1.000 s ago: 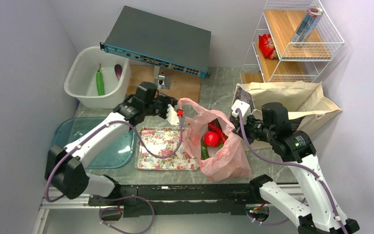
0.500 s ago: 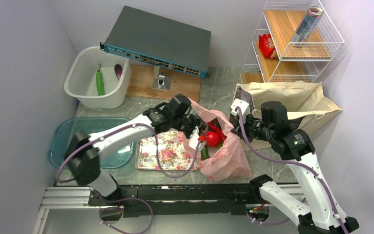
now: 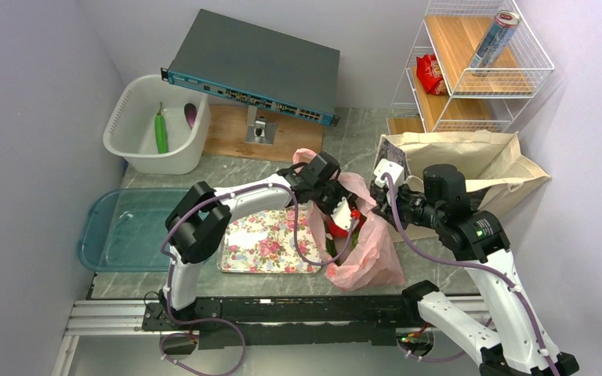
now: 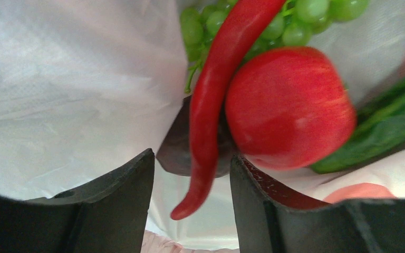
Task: Untie the knot of the grocery bags and take out the mixed food
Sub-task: Pick up the fake vegetable from the takeout bag.
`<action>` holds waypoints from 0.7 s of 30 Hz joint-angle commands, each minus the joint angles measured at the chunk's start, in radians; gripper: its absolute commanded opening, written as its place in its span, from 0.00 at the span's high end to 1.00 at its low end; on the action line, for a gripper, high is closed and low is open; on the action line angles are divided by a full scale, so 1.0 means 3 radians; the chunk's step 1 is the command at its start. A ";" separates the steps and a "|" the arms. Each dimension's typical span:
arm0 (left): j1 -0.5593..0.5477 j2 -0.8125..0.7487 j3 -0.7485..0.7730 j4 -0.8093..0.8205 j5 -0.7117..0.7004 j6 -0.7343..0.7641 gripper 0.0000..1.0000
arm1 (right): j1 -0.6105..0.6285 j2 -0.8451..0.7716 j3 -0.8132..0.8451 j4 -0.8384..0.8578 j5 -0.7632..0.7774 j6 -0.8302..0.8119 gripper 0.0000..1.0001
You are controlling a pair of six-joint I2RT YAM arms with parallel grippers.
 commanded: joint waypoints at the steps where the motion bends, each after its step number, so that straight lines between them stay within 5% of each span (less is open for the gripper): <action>1: -0.0015 0.0127 0.0175 0.0037 -0.0198 0.0070 0.40 | 0.0001 -0.0044 0.0078 0.0130 -0.0079 0.0025 1.00; 10: -0.0042 0.0260 0.0070 -0.0165 -0.0278 0.0147 0.41 | 0.0000 -0.0035 0.0058 0.0130 -0.0064 0.0029 1.00; 21: -0.0126 -0.0335 0.0159 -0.0732 0.0030 -0.0434 0.95 | -0.0001 -0.0033 0.0030 0.0135 0.0004 0.0003 1.00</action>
